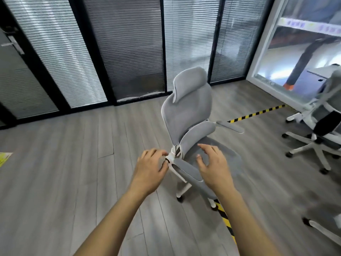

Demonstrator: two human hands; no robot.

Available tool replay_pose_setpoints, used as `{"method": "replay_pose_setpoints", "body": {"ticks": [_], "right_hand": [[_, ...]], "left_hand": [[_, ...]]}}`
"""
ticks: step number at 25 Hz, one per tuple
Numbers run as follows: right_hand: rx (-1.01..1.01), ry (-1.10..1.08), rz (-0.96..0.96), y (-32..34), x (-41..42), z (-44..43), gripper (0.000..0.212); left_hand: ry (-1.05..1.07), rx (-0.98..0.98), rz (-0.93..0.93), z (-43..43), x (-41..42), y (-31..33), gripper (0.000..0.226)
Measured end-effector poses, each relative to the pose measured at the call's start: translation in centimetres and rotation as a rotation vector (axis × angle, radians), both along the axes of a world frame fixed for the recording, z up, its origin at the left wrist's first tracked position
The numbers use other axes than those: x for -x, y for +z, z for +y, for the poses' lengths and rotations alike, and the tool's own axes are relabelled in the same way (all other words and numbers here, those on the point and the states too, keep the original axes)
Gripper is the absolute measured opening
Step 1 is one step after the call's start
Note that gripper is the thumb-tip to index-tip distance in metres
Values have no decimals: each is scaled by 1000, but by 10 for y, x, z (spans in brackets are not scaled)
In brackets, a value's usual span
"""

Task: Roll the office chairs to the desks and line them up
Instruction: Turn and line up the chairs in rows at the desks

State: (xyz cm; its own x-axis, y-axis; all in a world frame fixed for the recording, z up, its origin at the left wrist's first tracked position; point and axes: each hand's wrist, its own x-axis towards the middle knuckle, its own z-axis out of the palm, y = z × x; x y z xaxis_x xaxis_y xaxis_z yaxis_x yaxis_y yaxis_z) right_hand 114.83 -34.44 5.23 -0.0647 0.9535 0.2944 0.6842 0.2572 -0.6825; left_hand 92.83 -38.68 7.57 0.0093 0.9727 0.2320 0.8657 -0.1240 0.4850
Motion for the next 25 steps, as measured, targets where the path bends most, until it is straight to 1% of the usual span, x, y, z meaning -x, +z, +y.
{"method": "replay_pose_setpoints", "body": {"ticks": [2,7,12,14,17,19,21,23,25], "right_hand": [[7,12,-19,-1,30,26,34],[18,-28,-22,-13,82,127,35],[54,-96,37,-32,124,247,35],[69,-110,39,-34,141,292,34],[116,-118,14,-40,163,333,34],[123,-131,-25,-51,170,353,34],[172,-191,-46,-66,173,368,35],[195,-294,-37,-84,179,381,33],[183,-400,-23,-96,192,389,31]], "left_hand": [[16,23,-13,26,34,-1,28],[7,55,-37,124,92,-19,27],[-58,154,15,255,132,-24,28],[-99,160,40,309,149,-21,29],[-145,167,31,380,166,-22,29],[-214,172,36,436,168,-27,30],[-314,152,40,497,163,-37,35],[-436,147,74,565,152,-50,42],[-572,135,57,629,136,-60,46]]}}
